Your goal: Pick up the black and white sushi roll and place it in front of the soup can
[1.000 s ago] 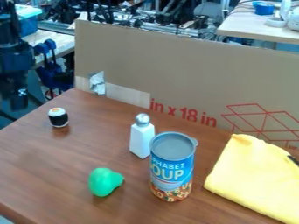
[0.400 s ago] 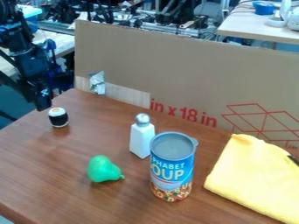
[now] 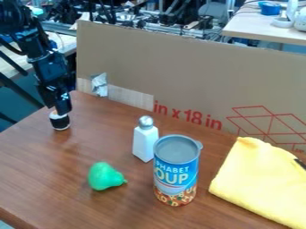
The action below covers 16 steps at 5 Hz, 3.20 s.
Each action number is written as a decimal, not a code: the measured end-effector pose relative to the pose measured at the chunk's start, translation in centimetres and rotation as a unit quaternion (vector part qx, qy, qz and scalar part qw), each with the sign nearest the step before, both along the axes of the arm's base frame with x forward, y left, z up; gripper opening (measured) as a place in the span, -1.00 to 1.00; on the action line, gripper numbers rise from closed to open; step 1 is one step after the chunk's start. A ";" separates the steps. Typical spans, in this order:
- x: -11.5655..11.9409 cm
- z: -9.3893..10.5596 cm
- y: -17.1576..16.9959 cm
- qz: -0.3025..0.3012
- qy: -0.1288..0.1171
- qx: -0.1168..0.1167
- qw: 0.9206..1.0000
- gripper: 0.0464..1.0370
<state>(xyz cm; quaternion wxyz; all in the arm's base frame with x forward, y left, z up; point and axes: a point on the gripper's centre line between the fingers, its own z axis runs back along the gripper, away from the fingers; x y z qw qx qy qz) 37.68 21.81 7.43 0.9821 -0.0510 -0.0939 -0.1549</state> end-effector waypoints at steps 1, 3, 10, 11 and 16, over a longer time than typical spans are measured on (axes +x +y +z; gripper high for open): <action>1.1 -1.2 -1.1 -0.001 0.022 -0.009 1.000 0.93; -0.1 -3.5 -0.6 -0.005 0.109 0.001 0.994 0.93; -6.0 5.3 -13.6 -0.107 0.171 0.053 0.978 0.11; -8.7 4.7 -17.2 -0.133 0.193 0.056 0.971 0.11; -15.3 -1.0 -28.6 -0.304 0.302 0.103 0.898 0.11</action>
